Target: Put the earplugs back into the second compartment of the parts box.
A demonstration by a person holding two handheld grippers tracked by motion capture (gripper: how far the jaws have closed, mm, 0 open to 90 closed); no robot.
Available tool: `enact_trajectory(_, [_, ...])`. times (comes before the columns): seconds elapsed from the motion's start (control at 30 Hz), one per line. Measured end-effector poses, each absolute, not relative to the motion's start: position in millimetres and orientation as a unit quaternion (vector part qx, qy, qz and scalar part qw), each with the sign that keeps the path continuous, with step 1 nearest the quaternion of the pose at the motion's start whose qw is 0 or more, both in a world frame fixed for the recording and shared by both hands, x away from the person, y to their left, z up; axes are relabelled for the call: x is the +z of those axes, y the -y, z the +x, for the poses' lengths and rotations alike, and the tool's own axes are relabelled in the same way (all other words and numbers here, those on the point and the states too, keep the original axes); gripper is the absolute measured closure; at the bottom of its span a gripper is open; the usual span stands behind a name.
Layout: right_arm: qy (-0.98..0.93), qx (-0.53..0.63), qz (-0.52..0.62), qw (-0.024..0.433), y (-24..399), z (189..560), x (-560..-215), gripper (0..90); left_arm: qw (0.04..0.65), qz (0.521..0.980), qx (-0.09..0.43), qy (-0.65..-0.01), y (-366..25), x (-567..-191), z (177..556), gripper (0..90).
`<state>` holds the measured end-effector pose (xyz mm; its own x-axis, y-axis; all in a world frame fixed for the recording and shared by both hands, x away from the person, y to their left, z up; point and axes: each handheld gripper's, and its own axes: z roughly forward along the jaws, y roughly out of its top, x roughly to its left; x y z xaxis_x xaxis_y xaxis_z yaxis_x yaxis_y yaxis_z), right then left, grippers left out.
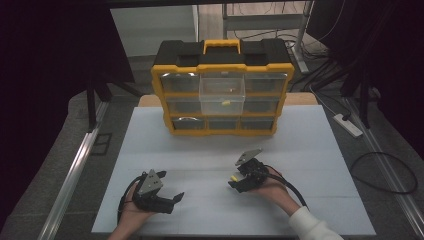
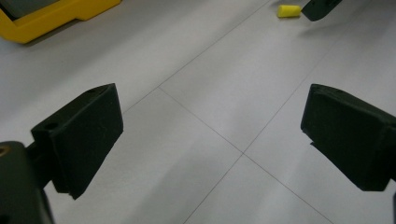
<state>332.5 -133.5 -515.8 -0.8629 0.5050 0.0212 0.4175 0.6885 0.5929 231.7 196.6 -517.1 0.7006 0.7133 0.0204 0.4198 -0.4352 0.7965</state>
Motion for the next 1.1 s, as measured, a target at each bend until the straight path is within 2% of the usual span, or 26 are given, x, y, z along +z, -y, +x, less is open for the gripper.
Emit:
enact_trajectory(0.1, [-0.918, 0.299, 0.251, 0.072, 132.1, 332.5, -518.3, 38.2, 0.405, 0.829, 0.180, -0.341, -196.3, -517.3, 232.2, 5.9])
enact_trajectory(0.17, [-0.920, 0.295, 0.245, 0.086, 130.1, 330.9, -519.2, 44.0, 0.405, 0.829, 0.181, -0.341, -196.2, -517.5, 232.1, 5.9])
enact_trajectory(0.2, [-0.920, 0.294, 0.243, 0.091, 129.5, 330.2, -519.0, 48.2, 0.405, 0.829, 0.181, -0.341, -196.2, -517.5, 232.1, 5.9])
enact_trajectory(0.23, [-0.920, 0.295, 0.243, 0.090, 129.4, 329.6, -518.7, 57.4, 0.405, 0.829, 0.181, -0.341, -196.2, -517.5, 231.8, 5.9])
enact_trajectory(0.27, [-0.920, 0.295, 0.243, 0.090, 129.4, 329.6, -518.7, 57.4, 0.405, 0.829, 0.181, -0.341, -196.2, -517.5, 231.8, 5.9])
enact_trajectory(0.37, [-0.921, 0.294, 0.242, 0.083, 129.6, 329.0, -517.2, 78.4, 0.405, 0.829, 0.180, -0.341, -196.0, -517.3, 231.4, 5.9])
enact_trajectory(0.63, [-0.909, 0.325, 0.248, 0.076, 133.5, 327.5, -510.7, 80.4, 0.406, 0.829, 0.181, -0.339, -196.8, -516.7, 230.9, 6.0])
enact_trajectory(1.1, [-0.830, 0.476, 0.268, 0.110, 168.5, 317.9, -452.9, 80.3, 0.407, 0.827, 0.183, -0.342, -198.3, -516.5, 230.9, 6.0])
